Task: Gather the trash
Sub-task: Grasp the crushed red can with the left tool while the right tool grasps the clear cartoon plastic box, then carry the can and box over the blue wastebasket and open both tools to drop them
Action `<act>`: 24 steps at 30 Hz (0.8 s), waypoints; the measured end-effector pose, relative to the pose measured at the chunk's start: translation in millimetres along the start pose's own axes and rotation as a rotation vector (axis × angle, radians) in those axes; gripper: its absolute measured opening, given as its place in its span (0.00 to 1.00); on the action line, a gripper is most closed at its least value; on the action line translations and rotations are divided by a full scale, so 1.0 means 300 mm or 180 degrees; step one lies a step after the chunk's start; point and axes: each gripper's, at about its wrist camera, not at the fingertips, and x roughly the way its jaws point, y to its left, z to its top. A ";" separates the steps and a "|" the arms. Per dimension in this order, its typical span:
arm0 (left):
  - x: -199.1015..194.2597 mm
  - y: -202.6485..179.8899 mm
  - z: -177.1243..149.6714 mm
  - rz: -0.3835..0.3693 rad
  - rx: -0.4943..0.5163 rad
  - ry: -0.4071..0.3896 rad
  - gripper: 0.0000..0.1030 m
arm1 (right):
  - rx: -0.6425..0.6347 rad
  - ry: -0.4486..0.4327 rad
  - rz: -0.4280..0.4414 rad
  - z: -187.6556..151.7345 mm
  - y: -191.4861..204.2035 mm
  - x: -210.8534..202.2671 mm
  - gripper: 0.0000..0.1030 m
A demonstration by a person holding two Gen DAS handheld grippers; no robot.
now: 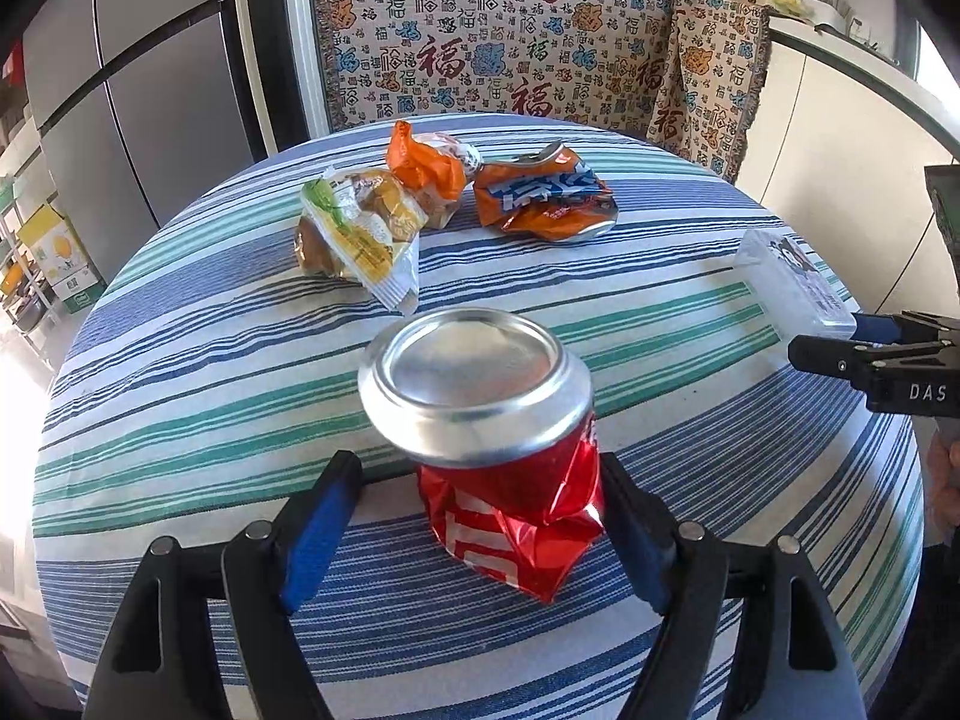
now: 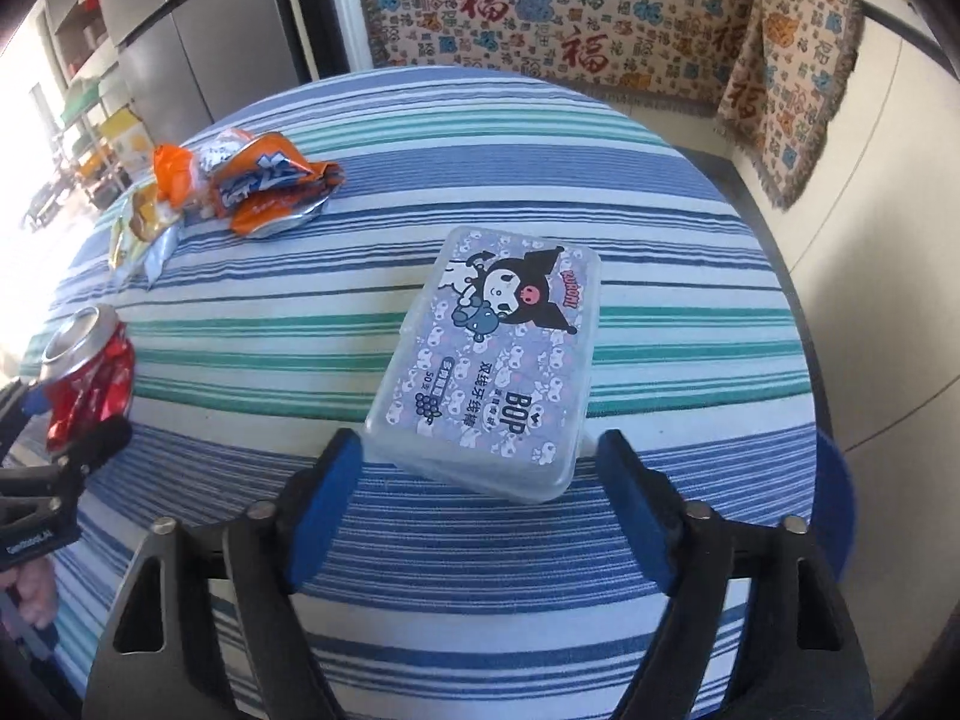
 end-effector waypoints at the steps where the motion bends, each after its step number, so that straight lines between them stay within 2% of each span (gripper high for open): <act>1: -0.005 0.007 -0.001 -0.0056 -0.0013 0.0001 0.78 | 0.0013 0.0014 0.0020 0.013 0.001 -0.009 0.89; 6: -0.029 0.042 0.014 -0.0280 -0.0162 -0.0063 0.78 | 0.0101 0.0231 -0.0017 0.092 0.007 -0.011 0.93; 9: -0.029 0.031 0.022 -0.0195 -0.0123 -0.0084 0.76 | 0.0054 0.0325 -0.0128 0.135 0.013 0.015 0.92; 10: -0.029 0.026 0.024 -0.0161 -0.0104 -0.0091 0.75 | 0.0045 0.0353 -0.0133 0.144 0.011 0.023 0.86; 11: -0.032 0.022 0.024 -0.0120 -0.0086 -0.0113 0.63 | 0.0052 0.0382 -0.0156 0.148 0.009 0.026 0.67; 12: -0.035 0.021 0.022 -0.0131 -0.0074 -0.0117 0.44 | 0.0072 0.0389 -0.0141 0.146 0.005 0.022 0.64; 13: -0.043 0.018 0.023 -0.0148 -0.0060 -0.0141 0.41 | 0.0093 0.0382 -0.0122 0.142 0.001 0.013 0.62; 14: -0.048 0.017 0.023 -0.0148 -0.0044 -0.0165 0.29 | 0.0100 0.0359 -0.0108 0.136 -0.002 0.004 0.62; 18: -0.048 0.025 0.023 -0.0235 -0.0133 -0.0171 0.29 | 0.0086 0.0271 0.0031 0.098 0.000 -0.055 0.62; 24: -0.083 -0.015 0.024 -0.0546 -0.0140 -0.0223 0.29 | 0.0076 0.0151 0.0261 0.042 -0.024 -0.146 0.62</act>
